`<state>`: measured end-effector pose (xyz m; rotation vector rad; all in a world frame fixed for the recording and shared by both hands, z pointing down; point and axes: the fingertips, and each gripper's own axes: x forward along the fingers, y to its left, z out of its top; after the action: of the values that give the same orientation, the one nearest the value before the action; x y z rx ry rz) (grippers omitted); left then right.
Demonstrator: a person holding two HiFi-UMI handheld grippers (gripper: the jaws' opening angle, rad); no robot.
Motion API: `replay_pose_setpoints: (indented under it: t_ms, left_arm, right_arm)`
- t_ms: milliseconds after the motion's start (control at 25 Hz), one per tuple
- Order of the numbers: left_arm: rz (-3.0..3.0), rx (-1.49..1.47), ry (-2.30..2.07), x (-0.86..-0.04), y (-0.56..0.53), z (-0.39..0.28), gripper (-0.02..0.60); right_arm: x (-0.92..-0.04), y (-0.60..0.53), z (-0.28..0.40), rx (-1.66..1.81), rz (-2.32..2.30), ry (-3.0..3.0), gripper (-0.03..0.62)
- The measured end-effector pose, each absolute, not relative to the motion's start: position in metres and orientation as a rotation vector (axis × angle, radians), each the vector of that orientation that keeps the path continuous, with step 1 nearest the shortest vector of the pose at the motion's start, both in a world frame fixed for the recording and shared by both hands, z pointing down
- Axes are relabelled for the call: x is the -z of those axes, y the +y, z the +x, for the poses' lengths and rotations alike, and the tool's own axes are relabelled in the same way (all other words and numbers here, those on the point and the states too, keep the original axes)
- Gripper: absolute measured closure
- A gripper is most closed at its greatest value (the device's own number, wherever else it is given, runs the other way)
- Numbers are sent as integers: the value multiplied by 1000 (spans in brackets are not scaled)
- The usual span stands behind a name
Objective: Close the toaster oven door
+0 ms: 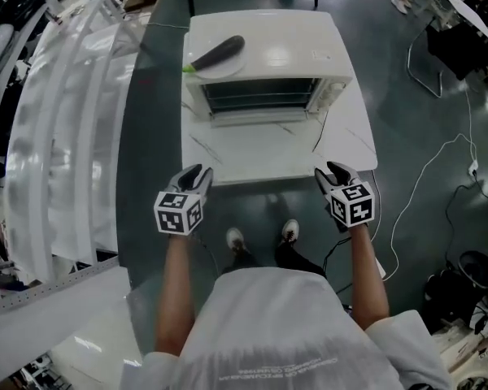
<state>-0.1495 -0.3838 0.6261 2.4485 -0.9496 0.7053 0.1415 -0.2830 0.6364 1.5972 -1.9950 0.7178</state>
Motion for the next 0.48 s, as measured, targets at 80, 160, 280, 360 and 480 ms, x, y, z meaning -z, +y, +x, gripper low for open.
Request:
replay_pose_setpoints:
  t_ms: [80,160,280,360,480]
  left_arm:
    - [2449,-740,-918,-640,-376,-155,463]
    - [2451,-765,-893,-653,-366,-160,463]
    - [2413,-749,-887,-671,-353,-168,463]
    - [2379,-748,-879,-684,-345,-171,463]
    - [2329,-793,-866,-706,-333,-176,463]
  right_arm:
    - [-654,-274,138,-755,1580,-1974,441]
    - [-672,-265,136,-804,1568,-1953,439]
    - [-695,-255,131,-867,1556,-1925,437]
    - [-709,-252,127,-889,1538,-1912,437]
    - [-728,-247,124,-925,1520,-1891,437]
